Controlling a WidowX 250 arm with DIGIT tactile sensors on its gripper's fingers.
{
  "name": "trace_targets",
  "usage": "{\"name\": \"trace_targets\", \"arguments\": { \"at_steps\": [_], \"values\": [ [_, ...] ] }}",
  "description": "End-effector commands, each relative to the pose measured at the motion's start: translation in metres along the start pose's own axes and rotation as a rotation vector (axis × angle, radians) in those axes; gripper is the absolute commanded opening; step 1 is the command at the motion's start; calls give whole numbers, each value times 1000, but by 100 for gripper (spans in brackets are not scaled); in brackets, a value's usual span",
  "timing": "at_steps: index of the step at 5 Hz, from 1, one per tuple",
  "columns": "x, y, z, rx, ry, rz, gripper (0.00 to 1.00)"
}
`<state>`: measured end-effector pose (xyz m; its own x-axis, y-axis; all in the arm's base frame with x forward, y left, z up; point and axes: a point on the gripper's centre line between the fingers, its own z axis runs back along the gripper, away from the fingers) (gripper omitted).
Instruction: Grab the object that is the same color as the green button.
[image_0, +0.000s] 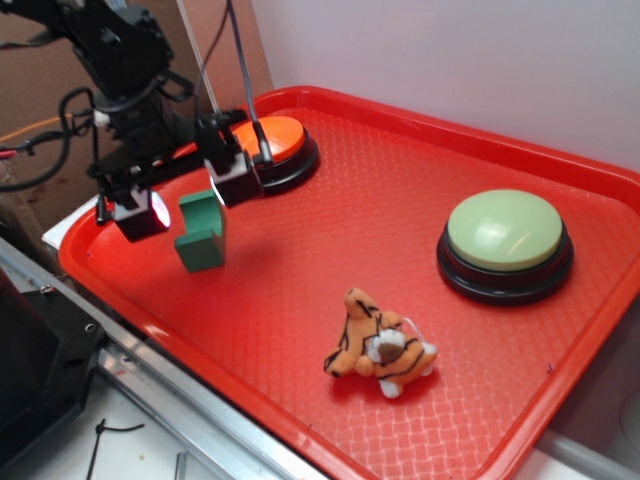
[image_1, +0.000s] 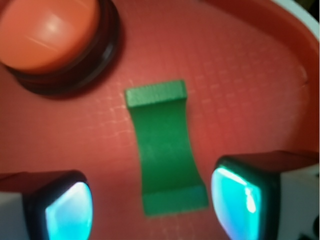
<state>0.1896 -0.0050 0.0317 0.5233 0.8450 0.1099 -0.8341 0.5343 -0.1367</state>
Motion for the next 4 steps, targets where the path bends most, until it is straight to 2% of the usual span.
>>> {"name": "trace_targets", "arguments": {
  "at_steps": [1,2,3,4],
  "values": [
    [2,-2,-20,19,14,17,100],
    [0,-2,-25,23,20,29,19],
    [0,-2,-28,31,30,50,0],
    [1,-5,-10,34,0,-2,0]
  ]
}}
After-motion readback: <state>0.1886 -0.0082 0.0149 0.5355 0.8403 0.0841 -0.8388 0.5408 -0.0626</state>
